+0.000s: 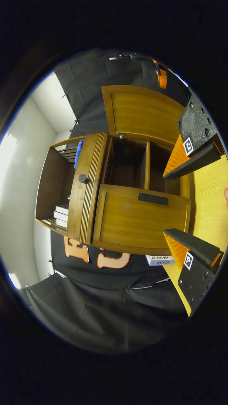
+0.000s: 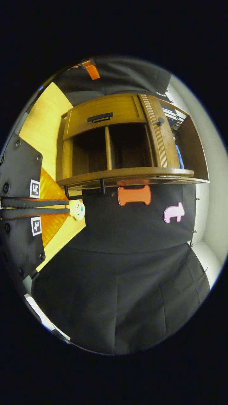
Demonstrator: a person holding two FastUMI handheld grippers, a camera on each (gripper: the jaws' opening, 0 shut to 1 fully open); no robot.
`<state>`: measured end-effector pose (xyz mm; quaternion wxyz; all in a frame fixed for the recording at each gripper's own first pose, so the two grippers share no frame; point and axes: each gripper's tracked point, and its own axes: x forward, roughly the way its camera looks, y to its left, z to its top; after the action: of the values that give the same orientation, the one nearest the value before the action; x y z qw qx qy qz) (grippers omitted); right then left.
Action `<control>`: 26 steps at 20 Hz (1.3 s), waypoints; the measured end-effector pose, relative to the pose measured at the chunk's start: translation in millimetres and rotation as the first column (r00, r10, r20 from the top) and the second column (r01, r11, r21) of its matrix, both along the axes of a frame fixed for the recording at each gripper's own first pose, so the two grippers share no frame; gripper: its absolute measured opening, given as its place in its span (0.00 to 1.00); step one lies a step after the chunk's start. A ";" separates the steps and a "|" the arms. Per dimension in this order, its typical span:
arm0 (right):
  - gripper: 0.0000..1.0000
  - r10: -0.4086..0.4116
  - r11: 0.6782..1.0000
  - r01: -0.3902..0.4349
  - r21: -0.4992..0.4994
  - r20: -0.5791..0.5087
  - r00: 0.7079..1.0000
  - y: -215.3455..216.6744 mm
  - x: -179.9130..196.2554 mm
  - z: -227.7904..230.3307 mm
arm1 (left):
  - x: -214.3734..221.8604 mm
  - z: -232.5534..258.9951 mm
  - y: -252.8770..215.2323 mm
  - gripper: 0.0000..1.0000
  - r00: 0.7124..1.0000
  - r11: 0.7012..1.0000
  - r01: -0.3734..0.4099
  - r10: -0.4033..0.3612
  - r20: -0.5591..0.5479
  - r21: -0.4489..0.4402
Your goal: Open the right door of the double-door shoe cabinet with the right hand, and open the left door with the left hand.
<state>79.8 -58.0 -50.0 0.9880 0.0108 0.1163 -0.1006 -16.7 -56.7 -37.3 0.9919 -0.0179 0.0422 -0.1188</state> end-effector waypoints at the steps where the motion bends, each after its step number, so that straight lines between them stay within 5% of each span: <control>1: 0.09 -0.022 1.000 0.022 0.000 0.004 1.000 -0.5 -3.9 1.2 | 1.2 0.0 -4.0 0.92 1.000 1.000 0.013 -0.013 -0.004 -0.003; 6: 0.09 -0.052 0.998 0.053 -0.027 0.045 0.998 6.6 -7.5 12.7 | 9.5 7.3 -21.6 0.92 0.998 0.998 0.068 -0.068 0.008 0.003; 12: 0.08 0.064 0.998 -0.064 -0.002 0.057 0.996 49.2 -0.5 10.1 | 7.4 11.3 -39.6 0.92 0.991 0.991 0.131 -0.131 0.022 -0.004; 13: 0.00 0.067 0.998 -0.067 -0.014 0.051 0.996 49.1 2.7 9.1 | 8.0 14.0 -39.2 0.92 0.991 0.991 0.132 -0.132 0.030 -0.007; 15: 0.19 0.077 0.997 -0.076 -0.025 0.047 0.996 51.7 6.2 9.0 | 8.3 10.4 -41.5 0.92 0.990 0.990 0.139 -0.139 0.017 -0.014; 17: 0.13 0.093 0.996 -0.092 -0.020 0.064 0.994 57.8 9.4 10.5 | 9.6 9.3 -44.3 0.92 0.989 0.988 0.149 -0.149 0.006 -0.026; 23: 1.00 0.114 0.993 -0.115 0.017 0.048 0.992 65.8 9.0 5.3 | 48.1 -1.3 -48.9 0.92 0.991 0.991 0.137 -0.137 0.005 0.005; 26: 0.94 0.123 0.992 -0.124 0.015 0.067 0.990 65.2 10.6 9.1 | 87.7 -15.0 -59.1 0.92 0.988 0.988 0.154 -0.154 0.007 0.028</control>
<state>90.4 7.2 -40.9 0.9955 0.0162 0.0851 -0.0377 71.0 -115.8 -52.4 0.9801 -0.0006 0.0405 -0.1944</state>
